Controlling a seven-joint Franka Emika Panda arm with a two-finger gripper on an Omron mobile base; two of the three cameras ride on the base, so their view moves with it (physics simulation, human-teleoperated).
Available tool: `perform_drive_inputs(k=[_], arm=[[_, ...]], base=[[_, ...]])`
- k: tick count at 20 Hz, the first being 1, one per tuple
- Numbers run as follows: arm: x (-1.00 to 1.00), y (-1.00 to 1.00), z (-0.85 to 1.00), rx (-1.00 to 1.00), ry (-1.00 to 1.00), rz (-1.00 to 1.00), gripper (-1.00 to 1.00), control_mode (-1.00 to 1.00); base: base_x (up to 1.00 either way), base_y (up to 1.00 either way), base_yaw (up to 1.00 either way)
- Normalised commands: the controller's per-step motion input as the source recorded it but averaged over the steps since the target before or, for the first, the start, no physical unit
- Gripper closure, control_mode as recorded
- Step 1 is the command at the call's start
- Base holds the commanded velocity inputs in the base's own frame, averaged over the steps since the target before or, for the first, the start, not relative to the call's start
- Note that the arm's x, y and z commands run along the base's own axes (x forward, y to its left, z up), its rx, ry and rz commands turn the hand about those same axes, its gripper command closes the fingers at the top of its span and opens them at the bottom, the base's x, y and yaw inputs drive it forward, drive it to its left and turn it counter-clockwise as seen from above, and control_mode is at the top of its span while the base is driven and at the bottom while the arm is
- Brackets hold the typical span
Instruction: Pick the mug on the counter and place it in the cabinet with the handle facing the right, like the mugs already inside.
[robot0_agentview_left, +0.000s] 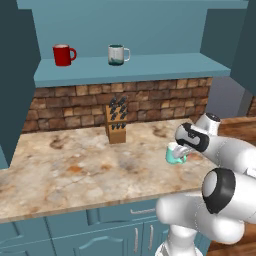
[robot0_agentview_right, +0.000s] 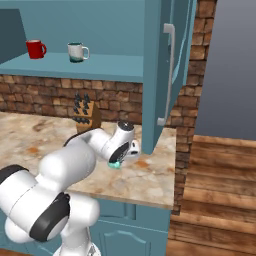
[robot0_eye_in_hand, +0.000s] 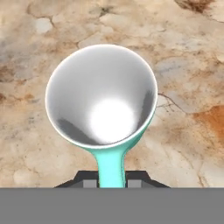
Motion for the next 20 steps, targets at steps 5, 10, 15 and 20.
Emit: perform_drive_inputs(k=[5, 10, 15, 20], arm=[[-0.06, 0.00, 0.92, 0.00, -0.01, 0.15, 1.00, -1.00], [-0.02, 0.07, 0.86, 0.00, -0.05, 0.16, 1.00, -1.00], [0.00, 0.18, 0.66, -0.03, -0.08, 0.15, 1.00, -1.00], [-0.10, 0.25, 0.55, 0.00, -0.16, 0.14, 1.00, -1.00]], base=[[0.00, 0.00, 0.00], [0.00, 0.00, 0.00], [0.00, 0.00, 0.00], [0.00, 0.00, 0.00]])
